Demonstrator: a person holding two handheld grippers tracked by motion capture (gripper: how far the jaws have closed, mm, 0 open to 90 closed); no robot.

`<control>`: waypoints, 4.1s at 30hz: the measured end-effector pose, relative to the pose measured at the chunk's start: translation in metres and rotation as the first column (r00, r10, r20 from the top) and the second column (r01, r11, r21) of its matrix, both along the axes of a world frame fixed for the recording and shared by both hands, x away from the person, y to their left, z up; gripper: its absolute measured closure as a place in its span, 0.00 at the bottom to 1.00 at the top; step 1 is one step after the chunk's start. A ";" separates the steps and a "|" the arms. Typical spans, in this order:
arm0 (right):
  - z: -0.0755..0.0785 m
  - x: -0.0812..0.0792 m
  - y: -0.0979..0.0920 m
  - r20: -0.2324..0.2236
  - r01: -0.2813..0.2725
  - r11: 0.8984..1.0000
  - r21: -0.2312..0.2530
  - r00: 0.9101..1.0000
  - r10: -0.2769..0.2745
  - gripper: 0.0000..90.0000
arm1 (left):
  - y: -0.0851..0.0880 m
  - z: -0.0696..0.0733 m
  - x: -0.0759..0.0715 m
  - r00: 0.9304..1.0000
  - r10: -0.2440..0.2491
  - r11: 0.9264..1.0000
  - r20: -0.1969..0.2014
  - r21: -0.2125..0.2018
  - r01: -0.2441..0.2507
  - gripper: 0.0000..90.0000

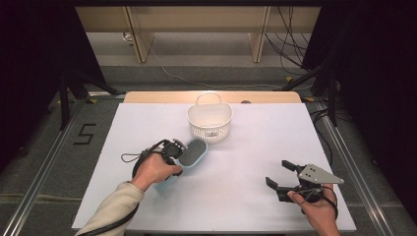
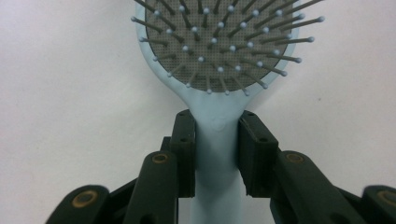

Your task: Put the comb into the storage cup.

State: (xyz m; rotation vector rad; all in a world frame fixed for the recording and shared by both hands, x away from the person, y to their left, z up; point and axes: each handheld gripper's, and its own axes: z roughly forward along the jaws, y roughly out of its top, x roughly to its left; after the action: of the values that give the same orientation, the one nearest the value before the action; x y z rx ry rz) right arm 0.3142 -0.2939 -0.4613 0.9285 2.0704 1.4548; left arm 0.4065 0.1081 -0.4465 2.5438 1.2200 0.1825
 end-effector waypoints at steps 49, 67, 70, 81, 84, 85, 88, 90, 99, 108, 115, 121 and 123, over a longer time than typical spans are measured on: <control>0.000 0.000 0.000 0.000 -0.003 1.000 0.005 1.000 0.003 0.17 | -0.003 0.018 -0.006 0.988 0.005 0.995 0.156 -0.095 0.010 0.78; 0.000 0.000 0.000 -0.001 -0.004 1.000 0.004 1.000 0.004 0.17 | -0.001 0.025 -0.007 0.979 0.022 0.989 0.204 -0.144 0.008 0.78; 0.000 0.000 0.000 -0.001 -0.004 1.000 0.005 1.000 0.004 0.17 | -0.001 0.025 -0.008 0.977 0.021 0.990 0.211 -0.138 0.009 0.78; 0.000 0.000 0.000 -0.001 -0.004 1.000 0.005 1.000 0.004 0.17 | -0.001 0.033 -0.009 0.969 0.030 0.987 0.243 -0.160 0.010 0.78; 0.000 0.000 0.000 0.001 -0.005 1.000 0.004 1.000 0.005 0.17 | 0.000 0.034 -0.009 0.967 0.033 0.985 0.253 -0.170 0.011 0.78; 0.000 0.000 0.000 0.001 -0.005 1.000 0.004 1.000 0.005 0.17 | 0.000 0.034 -0.009 0.965 0.038 0.985 0.260 -0.174 0.008 0.78; 0.000 0.000 0.000 0.000 -0.005 1.000 0.003 1.000 0.005 0.17 | 0.001 0.035 -0.008 0.963 0.042 0.983 0.268 -0.183 0.008 0.78; 0.000 0.000 0.000 -0.001 -0.004 1.000 0.002 1.000 0.004 0.17 | 0.001 0.035 -0.008 0.961 0.044 0.983 0.273 -0.186 0.008 0.78; 0.000 0.000 0.000 0.000 -0.006 1.000 0.005 1.000 0.006 0.17 | 0.002 0.037 -0.008 0.950 0.055 0.980 0.307 -0.200 0.008 0.78; 0.000 0.000 0.000 -0.001 -0.006 1.000 0.003 1.000 0.006 0.17 | 0.003 0.035 -0.007 0.944 0.046 0.980 0.327 -0.197 0.020 0.78; 0.000 0.000 0.000 -0.002 -0.005 1.000 0.003 1.000 0.005 0.17 | 0.004 0.038 -0.007 0.938 0.051 0.977 0.343 -0.212 0.024 0.78; 0.000 0.000 0.000 -0.003 -0.006 1.000 0.003 1.000 0.006 0.17 | 0.006 0.037 -0.005 0.933 0.061 0.976 0.356 -0.217 0.019 0.78; 0.000 0.000 0.000 -0.003 -0.006 1.000 0.004 1.000 0.006 0.17 | 0.006 0.036 -0.005 0.932 0.069 0.974 0.355 -0.226 0.014 0.78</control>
State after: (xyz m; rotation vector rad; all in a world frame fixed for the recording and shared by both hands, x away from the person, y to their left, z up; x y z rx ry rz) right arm 0.3146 -0.2935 -0.4614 0.9270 2.0746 1.4617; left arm 0.4018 0.1141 -0.4103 2.1765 1.0649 0.4686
